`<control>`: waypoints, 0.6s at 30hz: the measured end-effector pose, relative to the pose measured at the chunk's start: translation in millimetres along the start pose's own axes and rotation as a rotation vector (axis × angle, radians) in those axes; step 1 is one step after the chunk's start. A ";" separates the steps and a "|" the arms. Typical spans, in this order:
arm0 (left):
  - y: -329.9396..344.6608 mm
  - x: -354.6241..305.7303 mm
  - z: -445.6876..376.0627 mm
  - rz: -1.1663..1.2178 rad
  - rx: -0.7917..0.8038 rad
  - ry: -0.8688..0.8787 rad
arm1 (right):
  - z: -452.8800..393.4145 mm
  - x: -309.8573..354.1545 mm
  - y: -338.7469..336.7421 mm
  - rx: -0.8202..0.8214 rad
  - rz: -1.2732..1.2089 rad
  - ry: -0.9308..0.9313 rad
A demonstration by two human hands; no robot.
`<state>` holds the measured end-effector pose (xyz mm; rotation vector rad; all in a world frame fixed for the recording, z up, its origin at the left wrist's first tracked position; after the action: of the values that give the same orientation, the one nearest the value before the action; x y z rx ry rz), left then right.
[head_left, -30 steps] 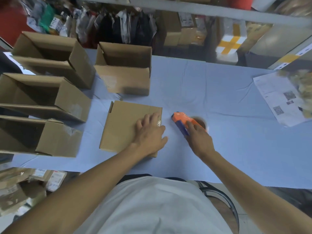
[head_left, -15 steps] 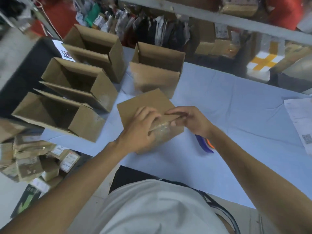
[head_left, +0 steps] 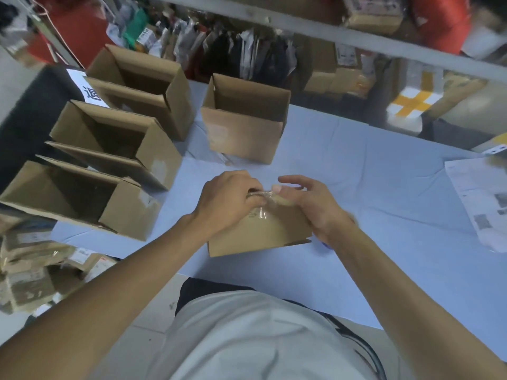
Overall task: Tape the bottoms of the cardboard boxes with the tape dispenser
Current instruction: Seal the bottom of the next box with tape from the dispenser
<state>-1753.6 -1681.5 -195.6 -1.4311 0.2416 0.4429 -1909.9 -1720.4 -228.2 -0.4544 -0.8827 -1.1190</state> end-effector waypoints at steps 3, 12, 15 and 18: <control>-0.5 4.4 -2.9 0.069 0.011 -0.035 | -0.5 2.3 1.1 -0.096 -0.001 -0.068; -3.9 13.7 -3.7 0.146 -0.071 -0.165 | -5.9 6.2 3.2 -0.071 0.093 -0.167; -4.5 11.5 -2.1 0.123 -0.110 -0.155 | -7.4 8.6 9.6 -0.030 0.146 -0.180; -7.4 8.7 -1.2 0.101 -0.134 -0.127 | -11.2 11.0 8.0 -0.061 0.135 -0.176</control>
<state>-1742.5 -1681.9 -192.8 -1.5194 0.1849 0.6405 -1896.7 -1731.6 -225.2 -0.6606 -0.9583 -0.9946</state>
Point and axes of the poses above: each hand's wrist, its own z-axis away from the middle knuckle, its own y-axis out of the palm, x = y × z, the point moved 10 cm from there along -z, towards the middle knuckle, and after that the axes turned 10 degrees about -z, right-handed, at the moved point
